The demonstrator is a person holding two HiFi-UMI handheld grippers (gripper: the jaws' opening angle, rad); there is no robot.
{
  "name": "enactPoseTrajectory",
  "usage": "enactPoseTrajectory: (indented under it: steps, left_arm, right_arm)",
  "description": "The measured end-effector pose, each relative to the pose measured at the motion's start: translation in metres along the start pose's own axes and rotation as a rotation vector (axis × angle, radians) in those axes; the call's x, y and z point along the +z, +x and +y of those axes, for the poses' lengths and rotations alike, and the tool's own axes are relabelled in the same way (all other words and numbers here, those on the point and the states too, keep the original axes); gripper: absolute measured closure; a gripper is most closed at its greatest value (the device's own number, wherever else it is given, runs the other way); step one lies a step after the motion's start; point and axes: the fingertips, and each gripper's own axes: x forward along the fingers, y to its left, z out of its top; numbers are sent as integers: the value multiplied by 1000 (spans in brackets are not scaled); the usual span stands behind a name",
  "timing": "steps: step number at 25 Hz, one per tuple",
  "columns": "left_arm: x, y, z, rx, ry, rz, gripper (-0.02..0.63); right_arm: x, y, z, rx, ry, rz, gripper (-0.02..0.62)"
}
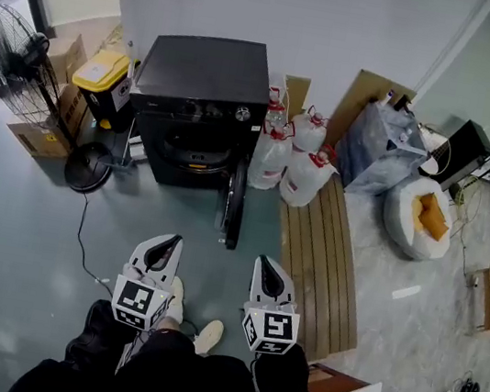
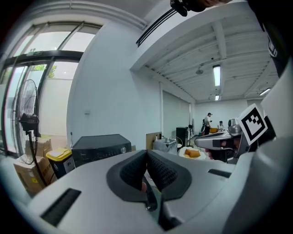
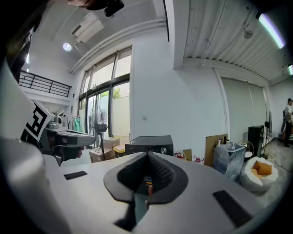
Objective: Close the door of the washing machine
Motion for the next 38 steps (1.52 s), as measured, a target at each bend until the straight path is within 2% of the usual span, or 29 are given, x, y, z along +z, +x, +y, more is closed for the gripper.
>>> enactPoseTrajectory:
  steps: [7,15,23,29,38]
  left_arm:
    - [-25,35,20,-32,-19,51,583]
    - [-75,102,50,-73,-46,109,582]
    - [-149,170,80,-117,-86,207,581]
    - [-203,212,93,-149,-75,248,583]
    - [-288,251,124,-133,-115,296,583]
  right_arm:
    - [-28,36,-3,-21,31,58,578]
    - [-82,107,-18,-40,66,117,578]
    - [-161,170,-38,-87,103,203,578]
    - [-222,206,-50,-104,130,257,578]
    - [-300,252,-67,-122,124,309,578]
